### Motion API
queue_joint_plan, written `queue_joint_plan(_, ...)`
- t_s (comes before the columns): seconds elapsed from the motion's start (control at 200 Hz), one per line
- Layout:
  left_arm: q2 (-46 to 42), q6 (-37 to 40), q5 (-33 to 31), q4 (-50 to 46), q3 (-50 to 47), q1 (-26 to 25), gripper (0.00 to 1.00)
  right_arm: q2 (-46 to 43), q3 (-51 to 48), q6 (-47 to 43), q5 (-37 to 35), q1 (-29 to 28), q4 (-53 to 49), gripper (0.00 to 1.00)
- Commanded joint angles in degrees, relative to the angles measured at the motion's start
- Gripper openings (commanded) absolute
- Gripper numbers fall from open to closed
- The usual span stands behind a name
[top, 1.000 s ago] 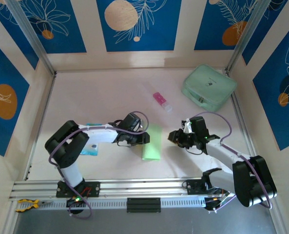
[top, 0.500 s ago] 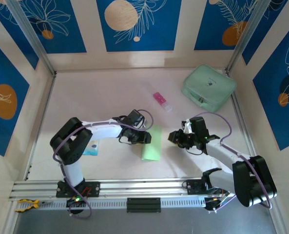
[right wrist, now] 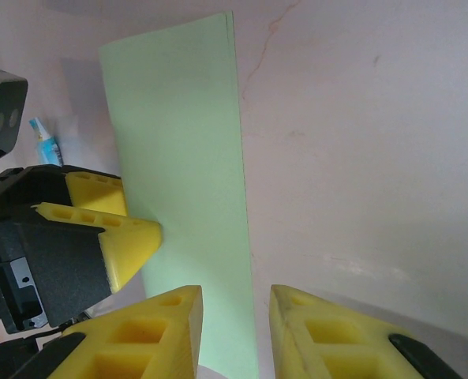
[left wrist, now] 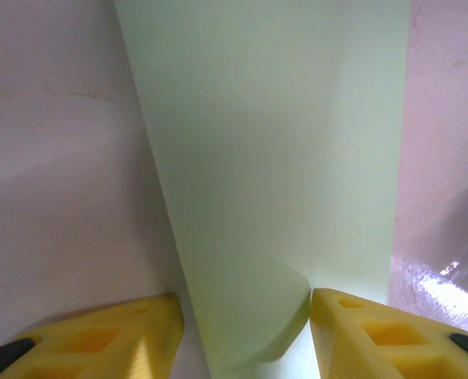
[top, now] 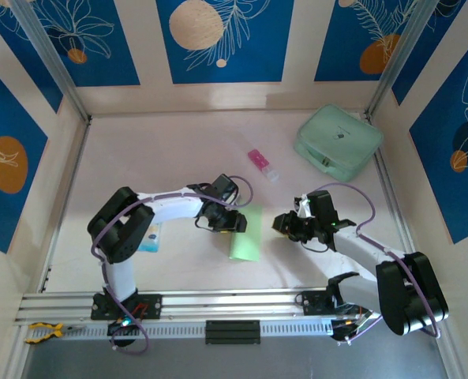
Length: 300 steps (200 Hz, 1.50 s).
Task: Fold a paper plane with a square sheet of paper (pick it up from the middle)
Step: First fold in half a square sheet of paper at the center of the table, then hold the square sheet of paper at the center of the table.
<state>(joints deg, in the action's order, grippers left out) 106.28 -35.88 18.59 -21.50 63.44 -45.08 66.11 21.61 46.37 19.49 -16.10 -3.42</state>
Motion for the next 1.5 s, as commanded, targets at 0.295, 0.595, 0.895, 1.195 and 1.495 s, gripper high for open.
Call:
queue_joint_plan(0.295,5.07,0.16,-8.56,-5.29,1.41,-0.78,0.54,-0.5,-0.7,0.38,0.73,0.05,-0.44,0.3)
queue_joint_plan(0.595,6.43,0.86,-9.71,-6.9,2.57,-1.02,0.53,-0.54,-0.63,0.34,0.65,-0.16,-0.8,0.3)
queue_joint_plan(0.895,6.73,0.81,-9.8,-6.75,2.65,-1.18,0.53,-0.44,-0.44,0.3,0.63,-0.46,-0.85,0.3)
queue_joint_plan(1.195,6.93,0.9,-9.71,-6.47,2.3,-1.19,0.54,1.45,1.09,-0.39,1.44,-2.72,-0.05,0.24)
queue_joint_plan(1.495,7.01,0.46,-9.56,-6.07,2.21,-1.34,0.54,7.16,4.24,1.08,-2.19,-9.04,3.78,0.03)
